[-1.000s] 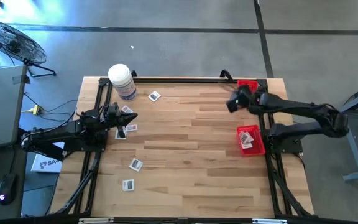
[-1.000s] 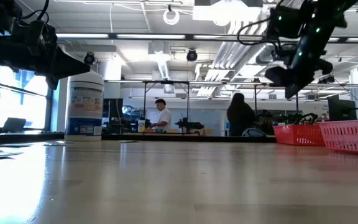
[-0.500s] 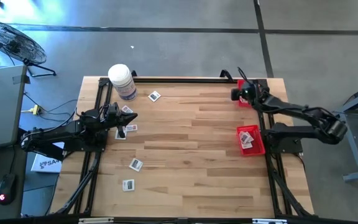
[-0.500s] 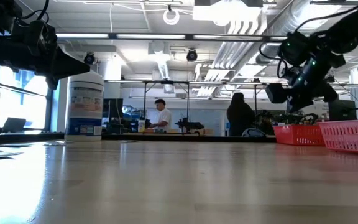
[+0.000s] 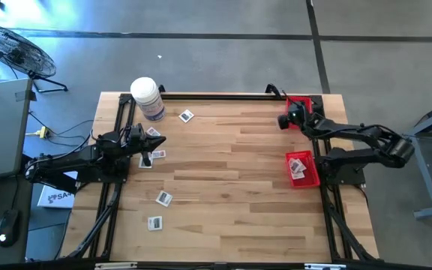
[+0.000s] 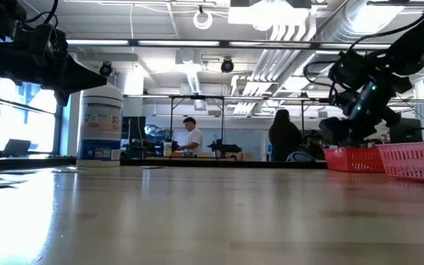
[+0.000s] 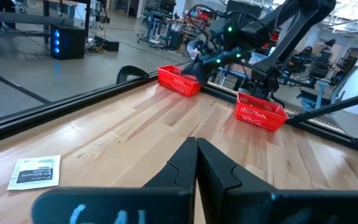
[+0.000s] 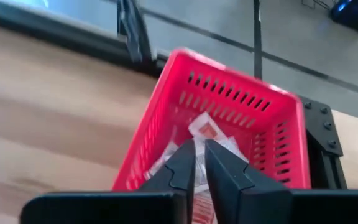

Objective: Pick & Place First Aid Supplies
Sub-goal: Put the ointment pack into the top basket, then put the towelette pack into the bottom basket

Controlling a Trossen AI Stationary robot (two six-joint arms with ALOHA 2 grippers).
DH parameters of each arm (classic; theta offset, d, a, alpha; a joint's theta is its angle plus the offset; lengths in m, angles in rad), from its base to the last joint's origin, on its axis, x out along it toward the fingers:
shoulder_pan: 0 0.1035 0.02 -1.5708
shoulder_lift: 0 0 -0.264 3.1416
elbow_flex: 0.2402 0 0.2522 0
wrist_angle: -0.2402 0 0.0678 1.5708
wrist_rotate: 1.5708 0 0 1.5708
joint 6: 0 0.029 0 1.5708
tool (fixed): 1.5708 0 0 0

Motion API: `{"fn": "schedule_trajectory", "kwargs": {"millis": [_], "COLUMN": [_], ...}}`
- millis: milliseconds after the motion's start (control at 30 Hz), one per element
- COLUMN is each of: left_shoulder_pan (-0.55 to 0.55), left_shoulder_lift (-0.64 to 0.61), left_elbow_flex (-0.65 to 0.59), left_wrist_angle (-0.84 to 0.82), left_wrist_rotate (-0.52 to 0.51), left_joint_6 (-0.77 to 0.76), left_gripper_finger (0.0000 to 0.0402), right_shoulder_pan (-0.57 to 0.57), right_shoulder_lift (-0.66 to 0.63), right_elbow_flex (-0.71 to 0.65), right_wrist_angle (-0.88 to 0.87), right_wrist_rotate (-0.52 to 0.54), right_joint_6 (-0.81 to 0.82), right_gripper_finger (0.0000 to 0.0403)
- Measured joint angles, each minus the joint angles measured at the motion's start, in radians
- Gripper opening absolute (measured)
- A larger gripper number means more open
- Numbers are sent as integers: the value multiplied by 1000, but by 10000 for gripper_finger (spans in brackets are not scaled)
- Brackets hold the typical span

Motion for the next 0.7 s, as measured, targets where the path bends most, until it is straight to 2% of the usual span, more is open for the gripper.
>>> {"fn": "schedule_trajectory", "kwargs": {"millis": [200,333,567,700], "left_shoulder_pan": [0,0,0,0], "left_shoulder_lift": [0,0,0,0], "left_elbow_flex": [0,0,0,0], "left_wrist_angle": [0,0,0,0], "left_wrist_rotate": [0,0,0,0], "left_joint_6": [0,0,0,0], "left_gripper_finger": [1,1,1,1], "right_shoulder_pan": [0,29,188,269], "right_shoulder_lift": [45,33,39,106], "right_elbow_flex": [17,98,305,423], "right_wrist_angle": [2,6,2,1], "right_wrist_rotate": [-29,-72,-147,-226], "right_joint_6": [-18,-33,-117,-137], "right_gripper_finger": [65,77,78,78]}}
